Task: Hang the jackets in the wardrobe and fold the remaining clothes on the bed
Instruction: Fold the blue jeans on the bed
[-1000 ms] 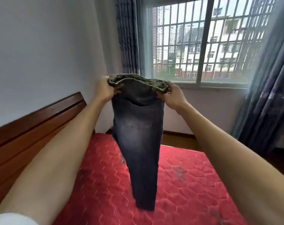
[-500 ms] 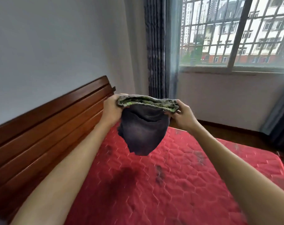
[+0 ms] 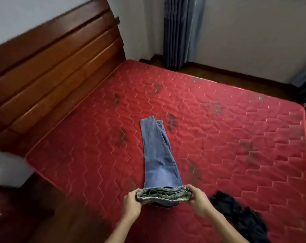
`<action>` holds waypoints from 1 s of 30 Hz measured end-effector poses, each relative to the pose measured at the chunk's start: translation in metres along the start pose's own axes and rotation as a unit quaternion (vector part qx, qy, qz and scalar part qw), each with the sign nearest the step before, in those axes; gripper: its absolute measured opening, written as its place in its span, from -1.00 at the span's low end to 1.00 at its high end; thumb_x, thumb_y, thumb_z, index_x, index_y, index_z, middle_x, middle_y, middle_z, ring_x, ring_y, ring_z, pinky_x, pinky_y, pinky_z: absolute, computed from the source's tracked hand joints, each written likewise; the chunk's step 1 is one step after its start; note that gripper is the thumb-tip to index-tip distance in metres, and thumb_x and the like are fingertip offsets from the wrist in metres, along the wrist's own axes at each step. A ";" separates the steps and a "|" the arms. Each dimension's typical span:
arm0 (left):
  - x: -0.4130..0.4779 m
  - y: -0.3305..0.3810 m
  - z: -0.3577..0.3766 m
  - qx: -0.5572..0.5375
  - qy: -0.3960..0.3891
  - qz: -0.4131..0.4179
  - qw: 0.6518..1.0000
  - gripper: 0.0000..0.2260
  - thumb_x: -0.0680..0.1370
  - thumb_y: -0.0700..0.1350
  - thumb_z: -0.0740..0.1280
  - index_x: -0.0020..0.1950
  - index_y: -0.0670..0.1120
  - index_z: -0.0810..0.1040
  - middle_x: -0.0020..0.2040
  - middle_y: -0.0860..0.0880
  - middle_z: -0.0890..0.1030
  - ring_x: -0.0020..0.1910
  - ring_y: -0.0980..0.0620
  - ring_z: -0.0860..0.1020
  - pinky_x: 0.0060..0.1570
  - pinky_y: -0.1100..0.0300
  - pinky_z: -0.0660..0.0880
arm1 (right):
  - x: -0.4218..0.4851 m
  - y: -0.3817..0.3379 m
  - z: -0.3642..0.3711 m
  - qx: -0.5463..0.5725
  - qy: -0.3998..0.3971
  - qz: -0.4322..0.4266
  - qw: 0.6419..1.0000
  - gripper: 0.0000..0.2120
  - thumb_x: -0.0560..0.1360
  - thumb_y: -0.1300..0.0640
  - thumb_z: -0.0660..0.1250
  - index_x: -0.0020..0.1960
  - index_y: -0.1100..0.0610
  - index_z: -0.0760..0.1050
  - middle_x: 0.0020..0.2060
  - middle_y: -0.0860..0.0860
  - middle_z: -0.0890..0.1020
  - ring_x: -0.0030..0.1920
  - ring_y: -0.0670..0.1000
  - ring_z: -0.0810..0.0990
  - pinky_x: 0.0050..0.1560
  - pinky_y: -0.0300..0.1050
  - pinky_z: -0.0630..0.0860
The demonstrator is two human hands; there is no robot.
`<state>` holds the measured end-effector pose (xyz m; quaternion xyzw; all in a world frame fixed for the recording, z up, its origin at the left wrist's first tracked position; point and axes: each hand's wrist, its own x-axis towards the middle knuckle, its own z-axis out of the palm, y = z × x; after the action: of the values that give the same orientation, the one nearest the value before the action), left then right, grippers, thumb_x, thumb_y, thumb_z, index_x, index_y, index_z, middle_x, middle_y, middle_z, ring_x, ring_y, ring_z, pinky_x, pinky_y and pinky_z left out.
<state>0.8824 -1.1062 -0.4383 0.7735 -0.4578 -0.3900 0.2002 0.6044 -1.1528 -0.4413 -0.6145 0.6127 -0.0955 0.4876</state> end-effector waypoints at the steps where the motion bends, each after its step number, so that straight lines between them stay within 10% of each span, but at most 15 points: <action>1: -0.011 -0.018 0.015 -0.001 -0.007 -0.018 1.000 -0.77 0.35 -0.17 0.58 -0.15 0.17 0.70 -0.28 0.19 0.69 -0.17 0.15 0.68 -0.19 0.18 0.52 | -0.009 0.018 0.018 -0.007 -0.006 0.013 1.000 -0.61 0.35 0.33 0.39 -0.07 -0.17 0.54 -0.17 -0.17 0.71 -0.08 -0.18 0.65 0.00 -0.14 0.53; 10: -0.106 -0.179 0.139 0.025 -0.093 -0.143 0.985 -0.57 0.28 -0.42 0.43 -0.03 0.05 0.73 -0.31 0.42 0.61 -0.20 0.40 0.61 -0.13 0.39 0.52 | -0.101 0.168 0.146 0.009 -0.040 0.146 0.988 -0.56 0.34 0.43 0.41 -0.04 -0.11 0.59 -0.17 -0.36 0.68 -0.14 -0.42 0.60 -0.12 -0.45 0.46; 21: -0.024 -0.192 0.168 -0.068 -0.042 -0.136 0.988 -0.59 0.34 0.27 0.45 -0.28 -0.08 0.50 -0.42 0.14 0.58 -0.42 0.20 0.48 -0.34 0.15 0.44 | -0.024 0.199 0.160 0.071 0.053 0.154 0.984 -0.83 0.47 0.12 0.48 0.00 -0.11 0.62 -0.21 -0.26 0.68 -0.17 -0.27 0.61 -0.13 -0.30 0.50; 25: 0.045 -0.176 0.176 -0.059 0.015 -0.084 0.995 -0.56 0.51 0.18 0.41 -0.36 -0.08 0.36 -0.50 0.09 0.44 -0.49 0.20 0.35 -0.40 0.09 0.32 | 0.041 0.193 0.157 0.094 0.132 0.142 0.976 -0.98 0.48 0.05 0.45 -0.12 -0.06 0.62 -0.27 -0.20 0.68 -0.24 -0.27 0.56 -0.17 -0.26 0.46; 30: 0.098 -0.177 0.193 -0.130 0.012 -0.135 0.982 -0.68 0.54 0.13 0.39 0.19 -0.03 0.61 0.05 0.04 0.66 0.04 0.15 0.60 0.05 0.34 0.48 | 0.106 0.208 0.166 0.150 0.152 0.165 0.963 -0.90 0.53 -0.04 0.39 -0.03 -0.03 0.63 -0.15 -0.18 0.70 -0.09 -0.23 0.61 -0.03 -0.18 0.49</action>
<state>0.8557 -1.0935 -0.7166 0.8004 -0.2918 -0.4603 0.2498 0.6097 -1.1150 -0.7251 -0.4033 0.7508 -0.1967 0.4847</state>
